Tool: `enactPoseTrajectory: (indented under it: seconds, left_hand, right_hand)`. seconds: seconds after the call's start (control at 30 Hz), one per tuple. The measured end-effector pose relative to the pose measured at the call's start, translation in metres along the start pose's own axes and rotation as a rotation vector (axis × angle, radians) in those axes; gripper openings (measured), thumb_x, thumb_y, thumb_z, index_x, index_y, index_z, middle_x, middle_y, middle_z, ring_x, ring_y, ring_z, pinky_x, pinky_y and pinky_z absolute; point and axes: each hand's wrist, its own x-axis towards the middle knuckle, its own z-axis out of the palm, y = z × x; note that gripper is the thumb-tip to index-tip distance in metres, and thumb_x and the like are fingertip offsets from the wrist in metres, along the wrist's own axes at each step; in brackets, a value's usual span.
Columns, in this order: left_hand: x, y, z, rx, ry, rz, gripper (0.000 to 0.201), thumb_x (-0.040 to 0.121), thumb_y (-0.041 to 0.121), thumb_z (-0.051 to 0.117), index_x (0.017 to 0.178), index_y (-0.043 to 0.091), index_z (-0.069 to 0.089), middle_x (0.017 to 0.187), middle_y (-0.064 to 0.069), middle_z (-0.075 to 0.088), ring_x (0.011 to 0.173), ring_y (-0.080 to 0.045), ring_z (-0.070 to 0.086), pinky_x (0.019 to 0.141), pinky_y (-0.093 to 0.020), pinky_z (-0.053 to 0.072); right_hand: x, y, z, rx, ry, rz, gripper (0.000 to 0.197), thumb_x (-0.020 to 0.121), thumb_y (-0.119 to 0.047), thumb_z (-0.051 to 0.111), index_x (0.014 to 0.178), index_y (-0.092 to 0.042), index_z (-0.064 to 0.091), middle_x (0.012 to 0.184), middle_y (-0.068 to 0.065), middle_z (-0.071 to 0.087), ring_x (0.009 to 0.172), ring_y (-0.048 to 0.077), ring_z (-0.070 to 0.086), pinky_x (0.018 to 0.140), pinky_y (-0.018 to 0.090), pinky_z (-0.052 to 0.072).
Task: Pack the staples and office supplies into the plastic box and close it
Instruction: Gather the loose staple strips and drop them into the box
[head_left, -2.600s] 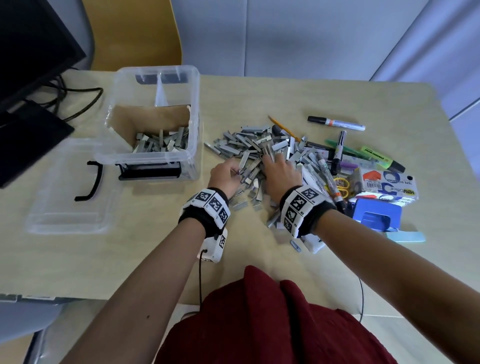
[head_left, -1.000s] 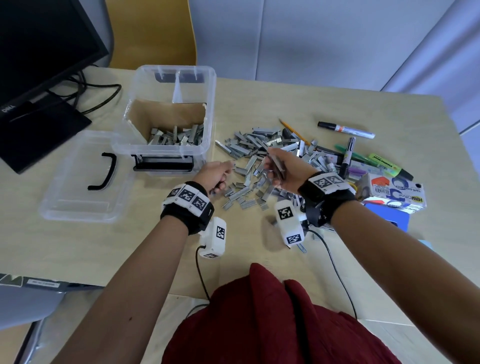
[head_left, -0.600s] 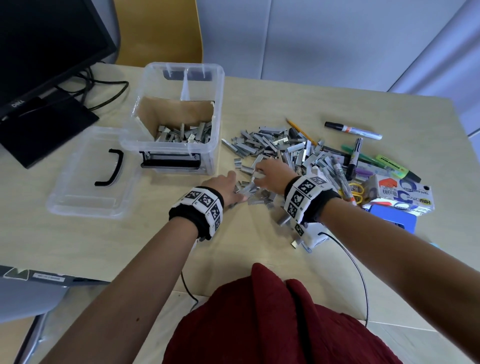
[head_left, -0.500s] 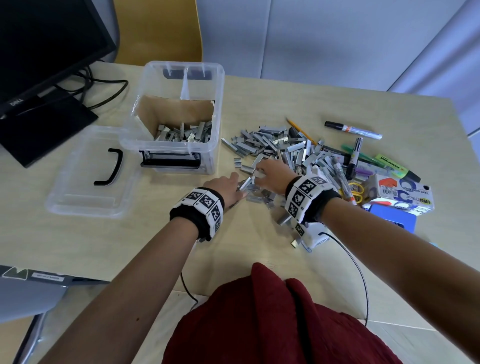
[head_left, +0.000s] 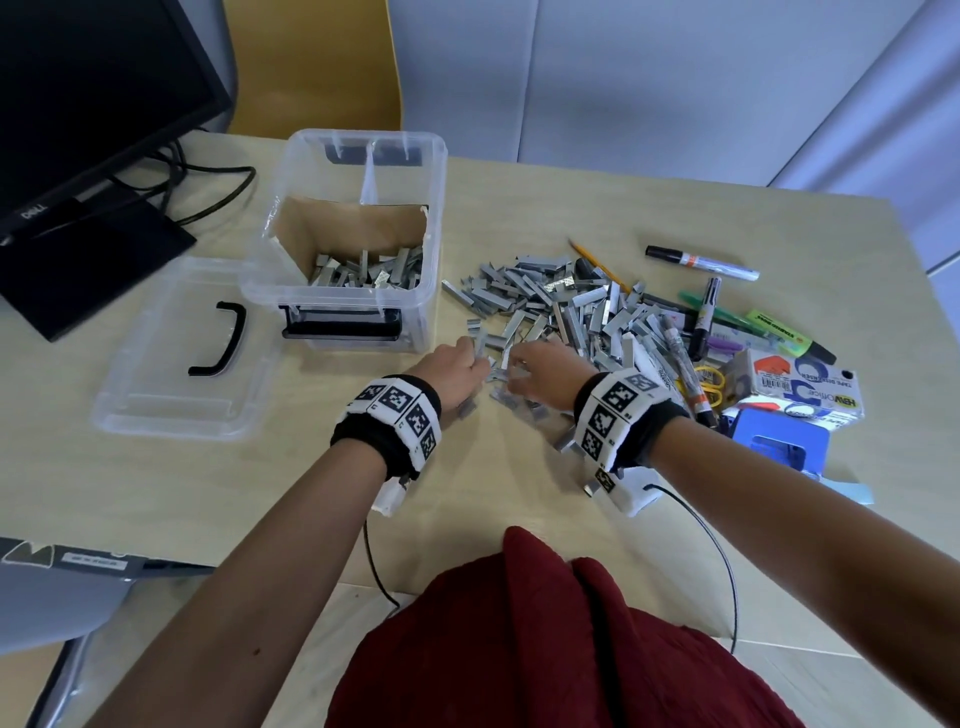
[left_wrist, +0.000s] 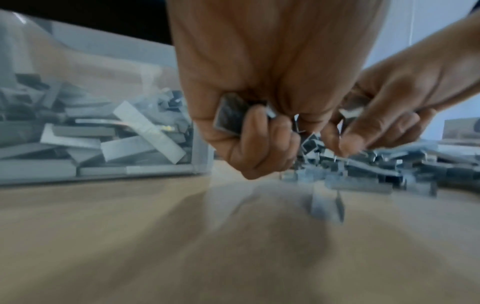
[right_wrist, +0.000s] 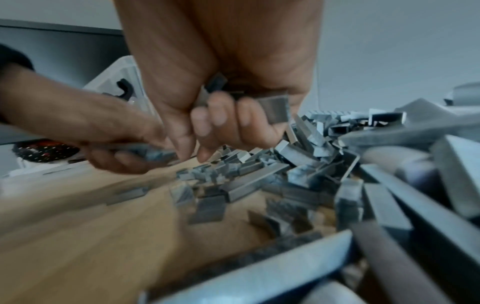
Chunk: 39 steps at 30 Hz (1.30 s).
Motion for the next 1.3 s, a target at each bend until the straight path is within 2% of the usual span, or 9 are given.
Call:
enactPoseTrajectory:
  seconds: [0.23,0.4,0.53,0.7,0.83,1.0,1.1,1.23,1.3]
  left_hand:
    - [-0.033,0.050,-0.045,-0.395,0.059,0.239,0.020,0.102,0.024,0.028,0.092,0.010,0.038,0.062,0.003,0.027,0.048,-0.010,0.025,0.043,-0.020,0.024]
    - [-0.040,0.059,-0.096,-0.971,0.253,0.189,0.031,0.100,0.019,0.026,0.071,0.018,0.038,0.048,0.007,0.035,0.035,-0.003,0.027,0.034,-0.016,0.022]
    - [-0.021,0.027,-0.121,-1.406,0.464,-0.072,0.029,0.091,0.019,0.031,0.063,0.020,0.036,0.049,0.006,0.033,0.036,-0.008,0.029,0.034,-0.015,0.020]
    - [-0.010,0.004,-0.129,-1.676,0.459,-0.286,0.033,0.096,0.014,0.029,0.064,0.014,0.040,0.057,0.001,0.036,0.050,-0.011,0.037,0.045,-0.019,0.038]
    - [0.002,-0.002,-0.134,-1.459,0.423,-0.368,0.029,0.098,0.015,0.034,0.073,0.009,0.046,0.078,-0.004,0.042,0.070,-0.015,0.044,0.070,-0.029,0.041]
    - [-0.006,0.010,-0.138,-0.997,0.170,-0.396,0.041,0.097,0.026,0.038,0.125,-0.001,0.048,0.123,-0.014,0.047,0.096,-0.024,0.051,0.087,-0.033,0.039]
    - [-0.008,0.006,-0.144,-0.875,0.374,-0.351,0.023,0.092,0.023,0.044,0.104,0.008,0.057,0.124,-0.007,0.055,0.092,-0.017,0.054,0.077,-0.029,0.040]
    - [-0.012,-0.020,-0.156,-0.663,0.739,-0.385,0.036,0.088,0.018,0.047,0.122,0.007,0.055,0.115,-0.005,0.057,0.106,-0.021,0.053,0.095,-0.029,0.040]
    - [-0.016,-0.037,-0.159,-0.532,0.790,-0.434,0.036,0.091,0.021,0.045,0.125,0.013,0.054,0.132,-0.007,0.051,0.121,-0.025,0.047,0.103,-0.032,0.038]
  right_hand:
    - [-0.010,-0.010,0.013,-0.207,0.004,-0.029,0.035,0.094,-0.033,0.050,0.120,-0.010,0.047,0.117,0.012,0.057,0.106,0.029,0.056,0.084,0.035,0.045]
    - [-0.002,-0.008,0.019,-0.130,-0.017,0.004,0.029,0.094,-0.030,0.047,0.109,-0.006,0.052,0.110,0.013,0.057,0.101,0.028,0.056,0.084,0.036,0.046]
    - [0.003,0.003,0.013,0.447,-0.017,0.144,0.030,0.092,-0.021,0.052,0.065,-0.011,0.044,0.060,0.002,0.043,0.052,0.013,0.041,0.050,0.021,0.036]
    - [-0.008,0.005,-0.008,1.454,-0.133,0.153,0.032,0.094,-0.025,0.040,0.063,-0.017,0.039,0.042,-0.007,0.036,0.033,0.009,0.027,0.034,0.016,0.022]
    - [-0.012,-0.004,-0.024,1.707,-0.141,0.037,0.027,0.080,-0.024,0.033,0.062,-0.012,0.049,0.045,-0.002,0.040,0.033,0.010,0.030,0.038,0.015,0.019]
    - [-0.013,-0.012,-0.039,1.678,-0.123,0.034,0.038,0.090,-0.024,0.034,0.061,-0.013,0.055,0.052,0.001,0.050,0.034,0.010,0.035,0.037,0.012,0.023]
    - [-0.012,-0.019,-0.048,1.647,-0.112,0.128,0.032,0.093,-0.024,0.037,0.065,-0.013,0.050,0.051,0.000,0.050,0.034,0.008,0.037,0.036,0.014,0.023]
    - [-0.006,-0.040,-0.060,1.859,-0.104,0.234,0.021,0.092,-0.020,0.039,0.072,-0.012,0.043,0.064,0.002,0.043,0.043,0.012,0.048,0.039,0.014,0.038]
    - [-0.001,-0.058,-0.068,1.973,-0.087,0.238,0.019,0.093,-0.018,0.039,0.077,-0.008,0.042,0.065,0.005,0.042,0.052,0.018,0.051,0.044,0.016,0.045]
